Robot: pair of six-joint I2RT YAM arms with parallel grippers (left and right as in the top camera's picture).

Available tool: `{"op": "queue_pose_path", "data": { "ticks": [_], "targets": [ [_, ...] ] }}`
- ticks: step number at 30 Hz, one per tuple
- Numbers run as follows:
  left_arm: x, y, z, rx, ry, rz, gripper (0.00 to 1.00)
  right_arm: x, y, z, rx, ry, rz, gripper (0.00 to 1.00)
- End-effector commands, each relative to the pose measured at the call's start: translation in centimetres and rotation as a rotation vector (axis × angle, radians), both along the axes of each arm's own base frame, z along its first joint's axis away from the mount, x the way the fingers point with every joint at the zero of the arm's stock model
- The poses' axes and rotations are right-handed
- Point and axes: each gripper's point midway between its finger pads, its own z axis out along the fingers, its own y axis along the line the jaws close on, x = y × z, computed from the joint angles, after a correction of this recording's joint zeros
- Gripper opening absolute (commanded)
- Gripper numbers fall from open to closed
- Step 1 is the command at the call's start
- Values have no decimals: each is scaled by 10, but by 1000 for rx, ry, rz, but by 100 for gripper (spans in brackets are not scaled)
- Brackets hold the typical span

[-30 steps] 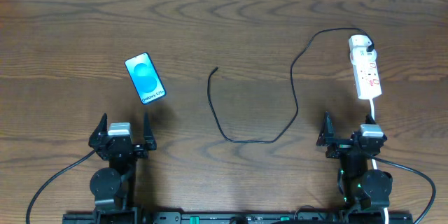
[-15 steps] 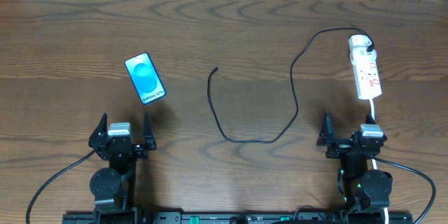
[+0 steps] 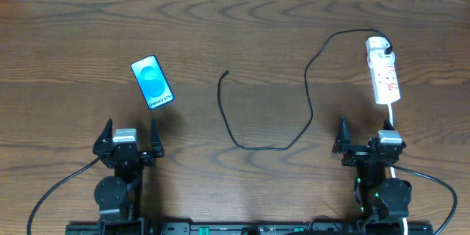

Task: Plug charger to phone and switch on socket

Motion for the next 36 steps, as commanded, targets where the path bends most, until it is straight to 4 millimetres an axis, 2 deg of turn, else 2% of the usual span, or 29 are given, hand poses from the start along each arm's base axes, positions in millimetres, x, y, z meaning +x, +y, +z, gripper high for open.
{"op": "queue_pose_path", "data": {
  "ticks": [1,14,20,23,27,36],
  "targets": [
    [0,-4,-10,-30,30,-19,95,0,-2,-1,-12,-2,-8,99],
    [3,-10,-2,-56,76,-53,95,0,-2,-1,-12,-2,-8,99],
    [11,-13,19,-70,119,-70,95,0,-2,-1,-12,-2,-8,99],
    [19,-14,32,-106,146,-70,95,0,-2,-1,-12,-2,-8,99],
    [35,-26,46,-126,193,-146,95,0,-2,-1,-12,-2,-8,99],
    [76,-44,59,-195,372,-253,95,0,-2,-1,-12,-2,-8,99]
  ]
}}
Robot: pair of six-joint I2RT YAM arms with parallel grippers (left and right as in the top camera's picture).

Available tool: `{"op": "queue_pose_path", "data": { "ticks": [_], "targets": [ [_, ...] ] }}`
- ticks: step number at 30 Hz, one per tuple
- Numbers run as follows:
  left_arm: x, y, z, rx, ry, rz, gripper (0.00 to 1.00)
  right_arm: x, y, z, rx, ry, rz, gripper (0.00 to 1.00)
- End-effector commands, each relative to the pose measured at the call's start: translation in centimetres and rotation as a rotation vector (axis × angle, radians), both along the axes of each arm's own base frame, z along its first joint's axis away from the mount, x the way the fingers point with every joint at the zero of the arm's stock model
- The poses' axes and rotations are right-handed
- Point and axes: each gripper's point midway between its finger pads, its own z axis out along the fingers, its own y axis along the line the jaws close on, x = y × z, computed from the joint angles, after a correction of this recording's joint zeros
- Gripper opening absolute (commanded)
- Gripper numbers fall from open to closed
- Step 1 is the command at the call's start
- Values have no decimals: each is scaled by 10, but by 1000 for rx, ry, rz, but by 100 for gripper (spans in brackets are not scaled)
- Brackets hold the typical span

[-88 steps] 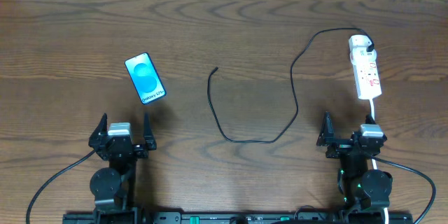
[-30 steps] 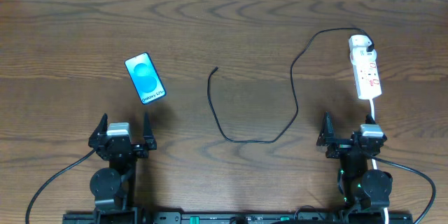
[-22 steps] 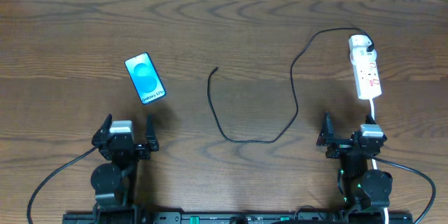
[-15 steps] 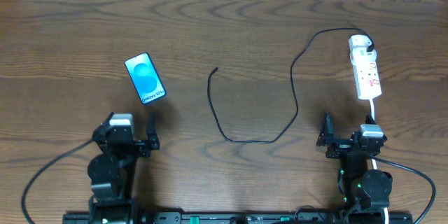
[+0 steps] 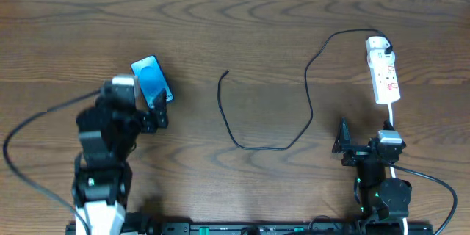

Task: Plug charger to phone and switch on socket
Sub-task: 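Move the left gripper forward over the blue phone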

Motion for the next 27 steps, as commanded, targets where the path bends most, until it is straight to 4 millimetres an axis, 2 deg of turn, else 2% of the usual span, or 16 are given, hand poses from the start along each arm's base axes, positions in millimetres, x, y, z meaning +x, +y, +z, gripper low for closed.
{"op": "queue_pose_path", "data": {
  "ticks": [1,7,16,20,27],
  "targets": [
    [16,-11,16,-48,35,-55,95,0,-2,-1,-12,-1,-8,99],
    [40,-20,26,-97,189,-106,95,0,-2,-1,-12,-1,-8,99],
    [75,-18,40,-125,388,-104,95,0,-2,-1,-12,-1,-8,99],
    [81,-23,42,-145,417,-127,95,0,-2,-1,-12,-1,-8,99],
    [80,-23,41,-147,425,-127,95,0,-2,-1,-12,-1,-8,99]
  ]
}}
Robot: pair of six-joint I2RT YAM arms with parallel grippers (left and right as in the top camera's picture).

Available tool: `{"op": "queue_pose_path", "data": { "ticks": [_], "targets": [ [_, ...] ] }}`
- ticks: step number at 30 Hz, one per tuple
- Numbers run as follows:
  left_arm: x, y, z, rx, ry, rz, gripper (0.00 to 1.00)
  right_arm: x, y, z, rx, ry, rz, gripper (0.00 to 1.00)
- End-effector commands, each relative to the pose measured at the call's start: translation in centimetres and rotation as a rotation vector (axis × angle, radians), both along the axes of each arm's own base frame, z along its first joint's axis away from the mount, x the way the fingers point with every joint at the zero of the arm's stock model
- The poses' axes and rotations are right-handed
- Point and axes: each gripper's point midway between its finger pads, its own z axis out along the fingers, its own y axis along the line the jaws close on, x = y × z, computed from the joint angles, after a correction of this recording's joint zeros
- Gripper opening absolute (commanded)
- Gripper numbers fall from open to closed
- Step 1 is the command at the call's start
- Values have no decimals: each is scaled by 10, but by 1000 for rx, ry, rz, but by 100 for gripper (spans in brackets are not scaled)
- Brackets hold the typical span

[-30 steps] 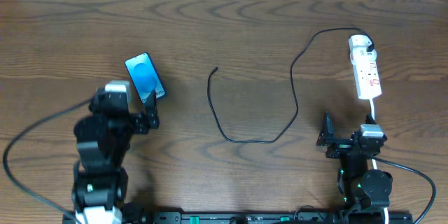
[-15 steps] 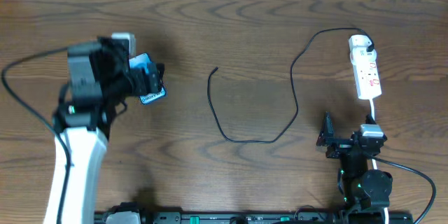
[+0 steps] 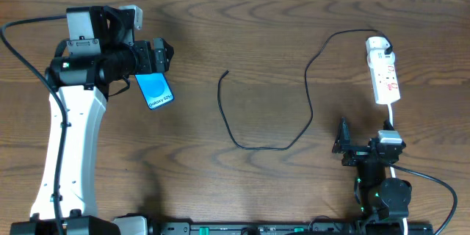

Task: Plug charger to phone and switch on socket
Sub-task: 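Move the left gripper forward over the blue phone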

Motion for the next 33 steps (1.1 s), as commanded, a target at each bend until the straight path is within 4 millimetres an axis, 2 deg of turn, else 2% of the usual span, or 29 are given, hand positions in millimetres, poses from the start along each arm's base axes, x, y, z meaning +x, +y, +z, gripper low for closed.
{"op": "queue_pose_path", "data": {
  "ticks": [1,5,11,15,21,29,33],
  "targets": [
    [0,-4,8,-11,-12,-16,98,0,-2,-1,-12,-2,-8,99],
    [-5,-4,3,-12,22,-14,98,0,-2,-1,-12,-2,-8,99],
    [2,-4,7,-56,14,36,98,0,-2,-1,-12,-2,-8,99],
    [7,-3,1,-88,41,81,98,0,-2,-1,-12,-2,-8,99],
    [18,20,-4,-58,84,262,98,0,-2,-1,-12,-2,-8,99],
    [27,37,6,18,166,335,98,0,-2,-1,-12,-2,-8,99],
    [34,47,5,58,230,386,98,0,-2,-1,-12,-2,-8,99]
  ]
}}
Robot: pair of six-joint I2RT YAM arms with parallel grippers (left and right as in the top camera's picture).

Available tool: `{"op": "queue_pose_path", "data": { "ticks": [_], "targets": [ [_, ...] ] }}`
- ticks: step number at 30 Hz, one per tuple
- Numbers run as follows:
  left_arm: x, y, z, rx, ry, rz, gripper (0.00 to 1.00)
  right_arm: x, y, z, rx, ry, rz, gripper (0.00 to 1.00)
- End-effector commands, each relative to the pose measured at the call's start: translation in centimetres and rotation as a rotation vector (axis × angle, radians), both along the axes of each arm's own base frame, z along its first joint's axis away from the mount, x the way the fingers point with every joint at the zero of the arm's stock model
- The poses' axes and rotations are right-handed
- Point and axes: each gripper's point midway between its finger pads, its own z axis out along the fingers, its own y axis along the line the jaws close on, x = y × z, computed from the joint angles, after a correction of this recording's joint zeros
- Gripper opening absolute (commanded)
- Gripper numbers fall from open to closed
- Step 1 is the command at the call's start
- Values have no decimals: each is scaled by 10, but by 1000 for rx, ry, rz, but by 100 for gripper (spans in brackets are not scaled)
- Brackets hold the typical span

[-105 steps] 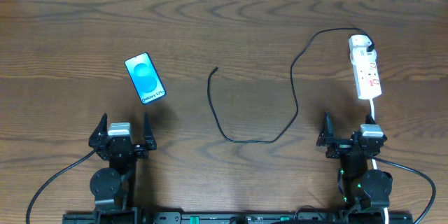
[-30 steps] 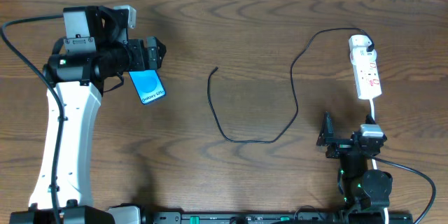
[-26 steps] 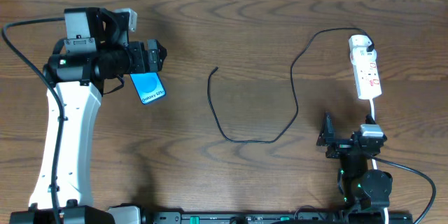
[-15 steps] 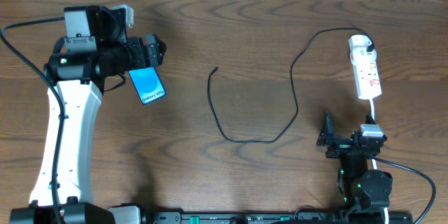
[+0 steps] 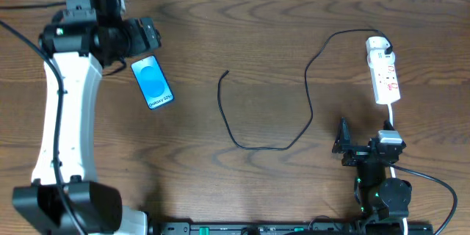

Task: Plug charger to phone and switch on socket
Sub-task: 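Move the left gripper forward over the blue phone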

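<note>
A phone (image 5: pixel 153 82) with a blue screen lies face up at the left of the wooden table. My left gripper (image 5: pixel 149 35) hangs just beyond the phone's far end, and its fingers are too dark to make out. The black charger cable (image 5: pixel 311 114) loops over the middle of the table. Its free plug end (image 5: pixel 226 73) lies right of the phone, and its other end is plugged into the white socket strip (image 5: pixel 383 73) at the far right. My right gripper (image 5: pixel 363 134) rests open at the near edge, just short of the strip.
The strip's white cord (image 5: pixel 391 121) runs toward the near edge, beside the right arm's base. My left arm's white link (image 5: pixel 62 117) stretches over the table's left side.
My left gripper has moved a little farther from the near edge and to the left. It now uncovers the phone's far end. Phone, cable and right arm are unmoved.
Both arms first rested open at the near edge. Then the left gripper was over the phone's near left side, later above its far end, and now just beyond it. The phone, cable and strip have kept their places throughout.
</note>
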Motion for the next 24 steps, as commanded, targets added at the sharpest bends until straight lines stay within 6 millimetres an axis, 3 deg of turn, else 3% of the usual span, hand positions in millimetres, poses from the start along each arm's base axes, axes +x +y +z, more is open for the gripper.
{"op": "queue_pose_path", "data": {
  "ticks": [1,19,24],
  "targets": [
    [13,14,-2,60,35,65,98,0,-2,-1,-12,-2,-8,99],
    [28,22,-111,61,323,125,98,0,-2,-1,-12,-2,-8,99],
    [26,31,-140,107,395,166,98,0,-2,-1,-12,-2,-8,99]
  ]
}}
